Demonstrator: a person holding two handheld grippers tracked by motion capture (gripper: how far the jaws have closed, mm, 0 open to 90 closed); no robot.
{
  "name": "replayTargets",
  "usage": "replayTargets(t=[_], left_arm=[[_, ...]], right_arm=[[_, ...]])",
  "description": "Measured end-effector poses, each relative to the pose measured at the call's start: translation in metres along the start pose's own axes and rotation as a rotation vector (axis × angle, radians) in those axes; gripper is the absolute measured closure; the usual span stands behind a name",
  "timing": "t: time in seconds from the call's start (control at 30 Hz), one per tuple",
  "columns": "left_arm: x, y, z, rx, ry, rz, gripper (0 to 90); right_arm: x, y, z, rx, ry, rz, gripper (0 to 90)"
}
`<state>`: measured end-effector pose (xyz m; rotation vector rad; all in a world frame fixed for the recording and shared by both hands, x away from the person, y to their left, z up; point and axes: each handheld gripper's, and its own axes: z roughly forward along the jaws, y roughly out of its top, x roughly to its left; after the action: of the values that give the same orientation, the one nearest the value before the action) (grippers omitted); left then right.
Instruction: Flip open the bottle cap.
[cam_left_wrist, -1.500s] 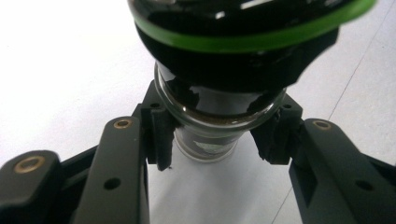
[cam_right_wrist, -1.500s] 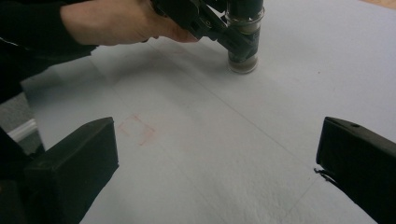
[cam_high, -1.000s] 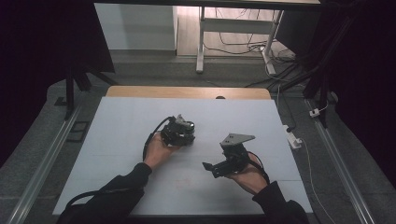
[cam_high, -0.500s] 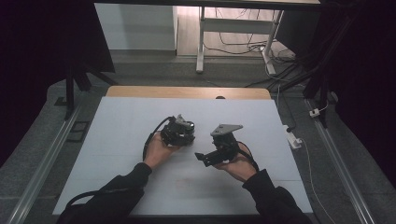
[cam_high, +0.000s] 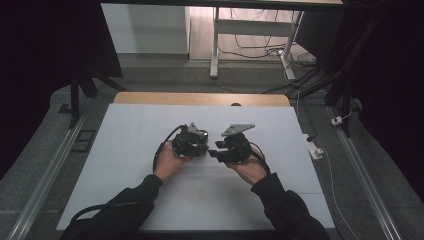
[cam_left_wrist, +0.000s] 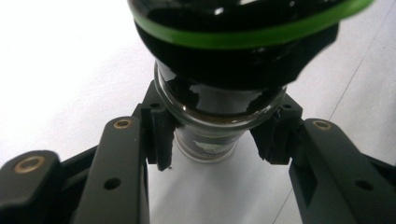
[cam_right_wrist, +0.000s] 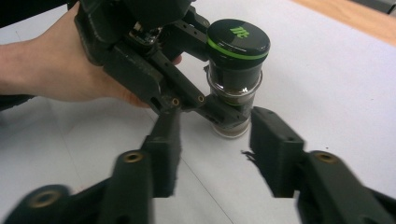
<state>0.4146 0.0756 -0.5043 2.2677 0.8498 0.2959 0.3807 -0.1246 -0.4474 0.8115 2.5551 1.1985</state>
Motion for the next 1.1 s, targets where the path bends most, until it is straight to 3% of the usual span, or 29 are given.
replayTargets(t=[0.1,0.17,0.2,0.23,0.3,0.57,0.8,1.1], left_arm=[[0.000,0.000,0.000,-0.001,-0.001,-0.002,53.7],[0.000,0.000,0.000,-0.001,-0.001,0.002,53.7],[0.000,0.000,0.000,-0.001,-0.001,0.002,53.7],[0.000,0.000,0.000,-0.001,-0.001,0.002,53.7],[0.000,0.000,0.000,0.000,-0.002,0.002,53.7],[0.000,0.000,0.000,-0.002,0.000,0.000,53.7],[0.000,0.000,0.000,-0.001,0.001,0.001,53.7],[-0.001,0.000,0.000,-0.005,0.004,0.002,53.8]], right_arm=[[-0.002,0.002,0.003,0.006,0.007,-0.002,65.7],[-0.004,0.005,0.007,0.014,0.013,-0.012,77.5],[-0.004,0.005,0.007,0.014,0.013,-0.012,77.5],[-0.004,0.006,0.009,0.011,0.024,-0.018,86.4],[-0.005,0.008,0.011,0.008,0.030,-0.018,89.3],[-0.010,0.013,0.019,-0.001,0.031,0.005,89.6],[-0.005,0.019,0.023,-0.012,0.049,-0.010,89.5],[-0.006,0.023,0.027,-0.008,0.029,-0.006,89.6]])
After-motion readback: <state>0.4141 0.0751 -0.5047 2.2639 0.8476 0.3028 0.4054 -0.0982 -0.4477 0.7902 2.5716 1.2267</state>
